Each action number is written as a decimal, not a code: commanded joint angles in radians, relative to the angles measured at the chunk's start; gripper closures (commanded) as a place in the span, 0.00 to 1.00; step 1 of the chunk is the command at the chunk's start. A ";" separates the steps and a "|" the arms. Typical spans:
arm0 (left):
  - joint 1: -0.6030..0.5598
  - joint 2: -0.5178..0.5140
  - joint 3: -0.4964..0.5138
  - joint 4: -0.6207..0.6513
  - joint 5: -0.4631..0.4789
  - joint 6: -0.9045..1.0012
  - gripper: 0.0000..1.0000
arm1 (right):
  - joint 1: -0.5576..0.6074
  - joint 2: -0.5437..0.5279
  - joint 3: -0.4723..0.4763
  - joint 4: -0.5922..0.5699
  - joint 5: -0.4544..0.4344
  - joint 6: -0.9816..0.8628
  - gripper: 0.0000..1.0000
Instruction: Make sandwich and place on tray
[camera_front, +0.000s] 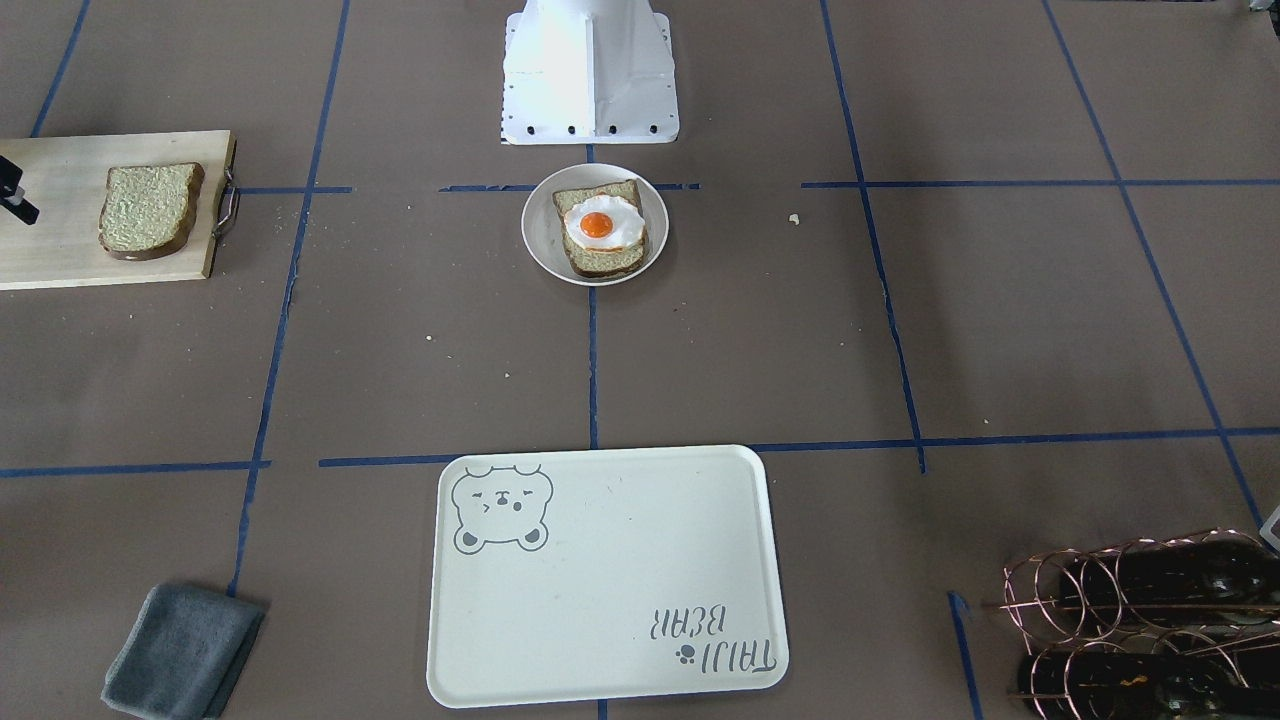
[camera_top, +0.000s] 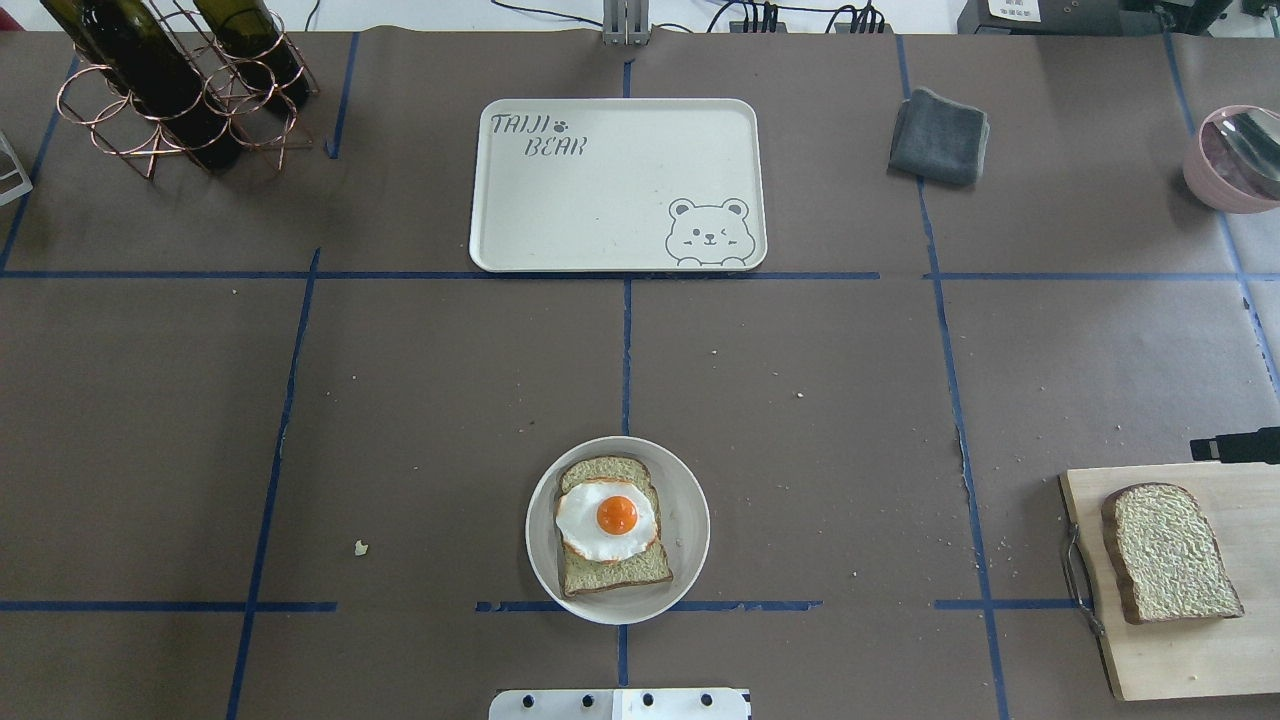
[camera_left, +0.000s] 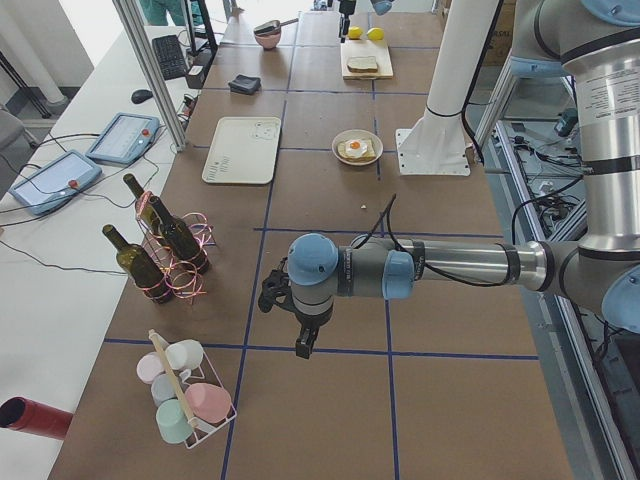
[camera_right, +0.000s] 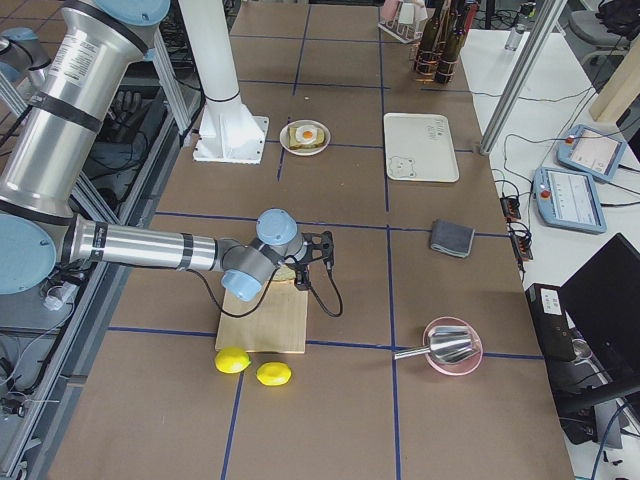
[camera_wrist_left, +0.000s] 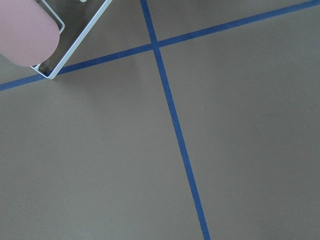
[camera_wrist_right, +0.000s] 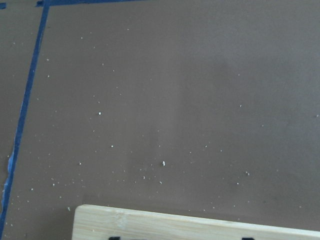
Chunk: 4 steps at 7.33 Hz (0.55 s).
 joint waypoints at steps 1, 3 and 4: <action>0.000 0.000 0.000 -0.002 0.000 0.002 0.00 | -0.123 -0.007 -0.037 0.097 -0.090 0.089 0.19; 0.002 0.000 0.002 -0.002 0.000 0.002 0.00 | -0.168 -0.013 -0.087 0.180 -0.124 0.106 0.21; 0.002 0.000 0.002 -0.002 0.000 0.000 0.00 | -0.177 -0.014 -0.087 0.182 -0.126 0.106 0.31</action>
